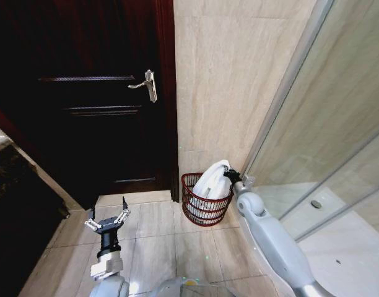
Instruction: Discard the used towel into the hamper.
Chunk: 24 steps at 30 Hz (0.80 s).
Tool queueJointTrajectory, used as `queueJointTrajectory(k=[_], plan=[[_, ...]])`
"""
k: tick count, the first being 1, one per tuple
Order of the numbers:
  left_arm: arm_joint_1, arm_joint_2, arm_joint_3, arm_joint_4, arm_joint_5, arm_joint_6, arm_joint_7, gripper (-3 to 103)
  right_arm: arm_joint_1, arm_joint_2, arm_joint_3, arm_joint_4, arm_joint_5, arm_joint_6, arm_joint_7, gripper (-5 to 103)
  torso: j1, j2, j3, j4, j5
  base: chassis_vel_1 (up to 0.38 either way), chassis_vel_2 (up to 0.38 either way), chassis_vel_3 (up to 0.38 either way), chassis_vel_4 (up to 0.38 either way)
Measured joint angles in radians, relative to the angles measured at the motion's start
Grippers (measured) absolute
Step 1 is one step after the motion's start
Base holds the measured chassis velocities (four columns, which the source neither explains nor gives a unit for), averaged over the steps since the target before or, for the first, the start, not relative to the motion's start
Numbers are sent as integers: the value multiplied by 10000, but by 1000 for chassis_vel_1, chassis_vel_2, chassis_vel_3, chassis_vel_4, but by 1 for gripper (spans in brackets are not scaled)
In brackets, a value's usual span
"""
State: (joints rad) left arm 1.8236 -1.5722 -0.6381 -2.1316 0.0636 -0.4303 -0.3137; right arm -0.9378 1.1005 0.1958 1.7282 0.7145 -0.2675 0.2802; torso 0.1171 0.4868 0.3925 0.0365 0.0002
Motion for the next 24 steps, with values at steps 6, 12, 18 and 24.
queueJointTrajectory(k=[6,12,18,24], plan=[[-72,-26,-315,236,-329,-164,117,100,242,-702,-32,710,1503,-1924,743,2,0,0,0,0,-1,0,0,0,0],[-2,-144,-556,679,-526,-648,162,100,1230,-935,-445,357,2674,-4106,1024,2,0,0,1,3,-2,0,0,0,0],[88,-131,-595,985,-585,-929,224,100,1923,-933,-1134,-263,2835,-4745,1354,2,0,0,1,2,-1,0,0,0,0],[95,-108,-655,1212,-647,-1089,282,100,2756,-519,-1702,-1387,2952,-4743,1539,2,1,0,1,2,-1,0,0,0,0]])
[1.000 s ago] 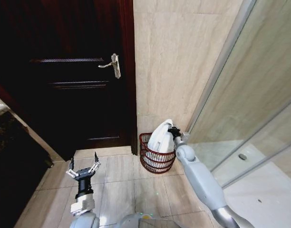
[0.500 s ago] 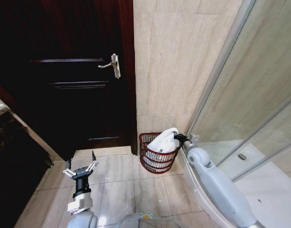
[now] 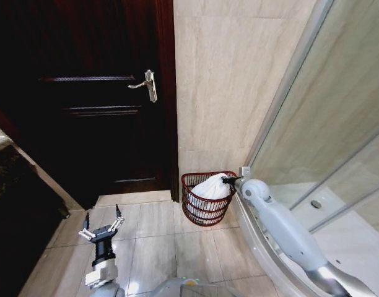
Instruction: Discard the used towel into the hamper.
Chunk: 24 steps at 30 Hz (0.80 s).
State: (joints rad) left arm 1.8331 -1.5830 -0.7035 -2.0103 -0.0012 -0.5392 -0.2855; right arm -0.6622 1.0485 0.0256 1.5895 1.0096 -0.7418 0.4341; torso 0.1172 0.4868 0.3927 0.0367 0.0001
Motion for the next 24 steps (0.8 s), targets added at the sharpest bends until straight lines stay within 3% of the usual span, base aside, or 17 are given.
queueJointTrajectory(k=[9,24], plan=[[-60,66,-346,239,-333,-114,159,100,846,871,-751,-1958,32,67,188,2,0,0,0,1,-2,0,0,0,0],[-147,-158,-341,158,-305,2,195,100,1065,2046,-539,-4856,-1324,405,-368,2,0,0,0,0,-1,0,0,0,0]])
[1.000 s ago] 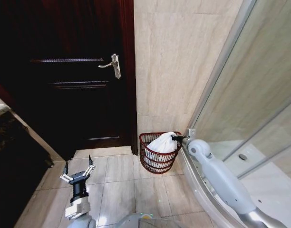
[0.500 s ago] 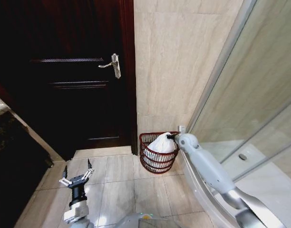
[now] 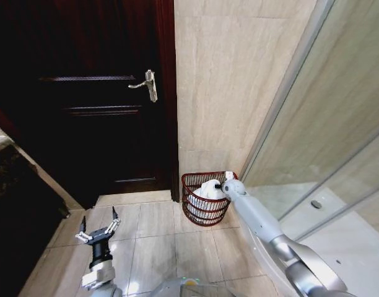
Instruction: Discard the used towel into the hamper.
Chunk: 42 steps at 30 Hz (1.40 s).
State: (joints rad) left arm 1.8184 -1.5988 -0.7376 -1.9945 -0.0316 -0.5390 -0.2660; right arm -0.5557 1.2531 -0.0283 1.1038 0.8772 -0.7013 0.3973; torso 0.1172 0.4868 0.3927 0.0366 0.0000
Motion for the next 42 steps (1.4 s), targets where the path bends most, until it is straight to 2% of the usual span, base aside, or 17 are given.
queueJointTrajectory(k=[4,5,6,12,15,18,19,21,25,27,28,31,33,35,36,38,42], plan=[[3,16,-11,8,6,5,0,100,-5,16,276,133,-79,-140,-405,1,0,0,0,-1,0,0,0,0,0],[2,17,-7,12,8,7,0,100,-4,-14,351,315,-64,-198,-484,7,0,0,0,0,0,0,0,0,0],[2,17,-7,12,8,7,0,100,-4,-14,351,315,-64,-198,-484,7,0,0,0,0,0,0,0,0,0],[-44,19,81,6,24,61,0,100,-285,-516,441,1872,150,-256,-371,34,0,0,-1,1,-2,0,0,0,0],[-77,36,86,-30,19,81,1,100,-608,-844,544,2793,287,-273,-277,40,0,0,0,0,2,0,0,0,0],[-86,69,108,-47,7,88,2,100,-1029,-1206,715,3854,471,-280,10,57,0,0,-1,-2,0,0,0,0,0],[-86,69,108,-47,7,88,2,100,-1029,-1206,715,3854,471,-280,10,57,0,0,-1,-2,0,0,0,0,0],[-75,83,145,-51,0,88,2,100,-1222,-1374,852,4341,642,-281,197,68,0,0,-1,-1,-2,0,0,0,0],[-23,120,186,-82,-30,75,48,100,-1427,-1510,1039,4791,735,-267,357,79,0,0,-1,0,1,0,0,0,0],[-14,131,178,-101,-142,81,178,100,-1695,-1590,1225,5246,502,72,345,90,0,0,-1,1,0,0,0,0,0],[-14,131,178,-101,-142,81,178,100,-1695,-1590,1225,5246,502,72,345,90,0,0,-1,1,0,0,0,0,0],[-107,135,180,-106,-335,280,602,100,-2705,-1781,1595,6137,-683,1743,-328,100,0,0,-1,3,-2,0,0,0,0],[-125,137,200,-105,-356,317,670,100,-2898,-1791,1680,6240,-965,2022,-500,100,0,0,-1,2,0,0,0,0,0],[-272,131,324,-57,-561,634,1212,100,-3809,-1732,2254,6506,-2695,3654,-1093,100,0,1,-2,0,-2,0,0,0,0],[-272,131,324,-57,-561,634,1212,100,-3809,-1732,2254,6506,-2695,3654,-1093,100,0,1,-2,0,-2,0,0,0,0],[-447,110,415,-67,-831,1072,1726,100,-4558,-1625,2857,6751,-3949,4904,-1503,100,0,0,-1,-3,4,0,0,0,0],[-749,164,501,-167,-1030,1645,2112,100,-5466,-1416,3600,7478,-4786,5766,-1474,100,0,1,-1,0,-3,0,0,0,0]])
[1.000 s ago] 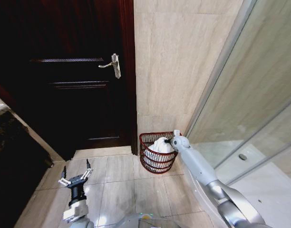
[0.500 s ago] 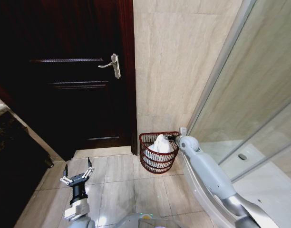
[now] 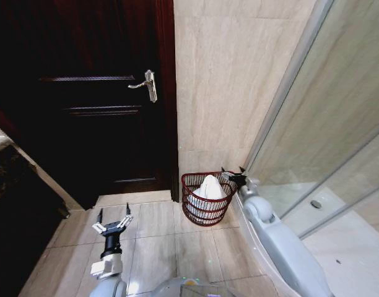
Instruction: Discard the used towel into the hamper.
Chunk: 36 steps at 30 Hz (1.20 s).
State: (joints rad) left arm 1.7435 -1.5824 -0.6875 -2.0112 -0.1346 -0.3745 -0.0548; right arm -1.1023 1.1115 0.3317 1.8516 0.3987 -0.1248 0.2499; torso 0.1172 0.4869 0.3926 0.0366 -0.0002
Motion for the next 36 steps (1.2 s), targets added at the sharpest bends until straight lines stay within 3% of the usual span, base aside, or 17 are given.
queueJointTrajectory(k=[6,8,11,23,36], plan=[[-532,344,273,-376,-594,1486,487,100,-2336,825,1675,1668,-1198,320,-485,100,0,0,0,-2,7,0,0,0,0],[-601,376,338,-438,-616,1679,524,100,-2707,1066,1888,1905,-1322,334,-627,100,-1,1,-1,-3,0,0,0,0,0],[-684,466,608,-839,-618,2361,609,100,-3932,1970,2600,2704,-1678,630,-1172,100,-1,1,-1,1,7,0,0,0,0],[-1384,721,1167,-1417,-45,3129,650,100,-6824,3379,3379,4220,-2445,1911,-1874,100,-1,0,0,-1,0,0,0,0,0],[-1148,458,1445,-1711,191,3004,1018,100,-7421,3805,3025,4916,-2951,1957,-1687,100,1,0,0,0,2,0,0,0,0]])
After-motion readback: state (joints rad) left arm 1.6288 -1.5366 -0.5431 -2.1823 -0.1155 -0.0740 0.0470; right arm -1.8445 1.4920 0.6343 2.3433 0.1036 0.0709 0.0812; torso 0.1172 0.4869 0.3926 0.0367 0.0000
